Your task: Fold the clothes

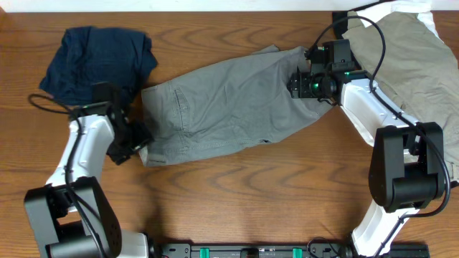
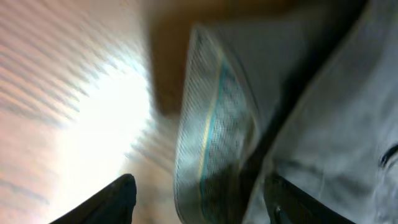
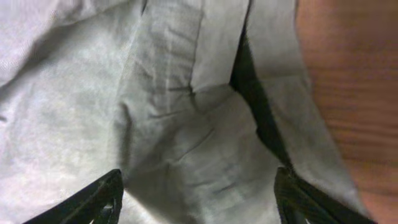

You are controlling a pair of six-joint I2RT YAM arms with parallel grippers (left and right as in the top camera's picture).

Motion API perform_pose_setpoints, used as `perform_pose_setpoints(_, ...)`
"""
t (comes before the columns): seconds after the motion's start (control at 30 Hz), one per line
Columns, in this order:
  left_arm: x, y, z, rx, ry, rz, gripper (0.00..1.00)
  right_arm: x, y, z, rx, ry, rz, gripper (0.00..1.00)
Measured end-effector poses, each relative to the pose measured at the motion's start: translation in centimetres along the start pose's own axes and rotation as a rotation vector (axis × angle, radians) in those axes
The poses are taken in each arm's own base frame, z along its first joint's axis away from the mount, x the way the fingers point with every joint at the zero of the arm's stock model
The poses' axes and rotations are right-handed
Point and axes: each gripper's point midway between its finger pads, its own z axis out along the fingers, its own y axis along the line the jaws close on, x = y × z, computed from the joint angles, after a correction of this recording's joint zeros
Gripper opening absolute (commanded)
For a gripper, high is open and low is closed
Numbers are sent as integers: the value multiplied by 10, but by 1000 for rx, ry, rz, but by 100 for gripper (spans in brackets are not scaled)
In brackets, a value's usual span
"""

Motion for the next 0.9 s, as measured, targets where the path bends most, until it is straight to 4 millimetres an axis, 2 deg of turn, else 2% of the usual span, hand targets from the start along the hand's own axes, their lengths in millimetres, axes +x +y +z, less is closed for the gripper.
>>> perform_pose_setpoints(0.13, -15, -1, -1, 21, -52, -8, 71, -8, -1, 1, 8, -34, -25, 77)
perform_pose_setpoints(0.23, -15, -1, 2, 20, -48, 1, 75, -6, -1, 5, 7, -26, -30, 78)
perform_pose_setpoints(0.53, -19, 1, 37, -1, 2, 8, 82, -3, -1, 11, 6, -19, -36, 78)
perform_pose_setpoints(0.77, -36, -23, 42, 121, -48, 43, 82, -3, -1, 11, 6, -19, -36, 79)
perform_pose_setpoints(0.9, -39, -39, 43, 207, -45, 74, 76, -3, -1, 11, 6, -19, -36, 79)
